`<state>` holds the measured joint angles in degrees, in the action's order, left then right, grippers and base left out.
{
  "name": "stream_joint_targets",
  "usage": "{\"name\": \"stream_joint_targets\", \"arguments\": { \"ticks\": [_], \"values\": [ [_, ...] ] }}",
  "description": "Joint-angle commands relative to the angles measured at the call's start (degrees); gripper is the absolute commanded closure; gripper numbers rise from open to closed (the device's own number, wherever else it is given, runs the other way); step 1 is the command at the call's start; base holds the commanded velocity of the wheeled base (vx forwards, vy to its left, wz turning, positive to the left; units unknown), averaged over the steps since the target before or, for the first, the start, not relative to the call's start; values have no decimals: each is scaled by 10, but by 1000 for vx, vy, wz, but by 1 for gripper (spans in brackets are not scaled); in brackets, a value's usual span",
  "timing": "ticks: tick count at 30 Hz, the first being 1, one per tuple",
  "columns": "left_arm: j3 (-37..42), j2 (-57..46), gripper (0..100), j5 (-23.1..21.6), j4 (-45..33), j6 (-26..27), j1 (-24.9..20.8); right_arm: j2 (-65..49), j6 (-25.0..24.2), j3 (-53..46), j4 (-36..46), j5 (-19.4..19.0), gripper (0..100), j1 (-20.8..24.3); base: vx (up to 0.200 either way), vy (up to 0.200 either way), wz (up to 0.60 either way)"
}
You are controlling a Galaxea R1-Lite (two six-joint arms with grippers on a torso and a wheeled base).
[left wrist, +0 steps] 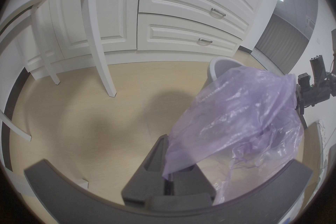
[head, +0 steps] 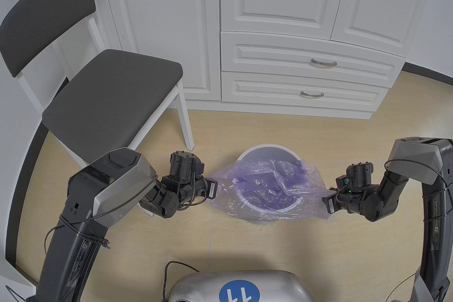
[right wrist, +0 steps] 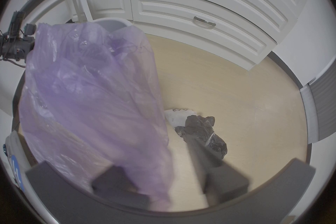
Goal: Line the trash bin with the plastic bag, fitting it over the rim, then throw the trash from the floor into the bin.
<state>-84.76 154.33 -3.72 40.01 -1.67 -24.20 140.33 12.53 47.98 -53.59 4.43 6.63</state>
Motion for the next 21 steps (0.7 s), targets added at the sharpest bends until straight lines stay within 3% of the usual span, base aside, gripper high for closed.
{"name": "stream_joint_targets", "arguments": {
  "ticks": [1,2,4,8,12,19,21],
  "values": [
    [26,-20,100,-15,3,-19,-4,-58,-2,-37,1,-94,0,-30,0,0,0],
    [29,-22,100,-19,4,-20,-5,-63,-2,-41,1,-112,0,-35,0,0,0],
    [36,-25,100,-41,14,-22,-6,-71,-3,-50,-1,-224,0,-70,0,0,0],
    [32,-22,100,-40,24,-23,-5,-67,-12,-53,-2,-349,0,-125,0,0,0],
    [24,-21,100,-40,24,-24,-2,-87,-22,-54,-5,-392,0,-150,0,0,0],
    [23,-21,100,-40,24,-23,3,-201,-47,-105,-14,-397,0,-149,0,0,0],
    [23,-21,100,-40,24,-23,3,-227,-44,-118,-14,-388,0,-126,0,0,0]
  ]
}}
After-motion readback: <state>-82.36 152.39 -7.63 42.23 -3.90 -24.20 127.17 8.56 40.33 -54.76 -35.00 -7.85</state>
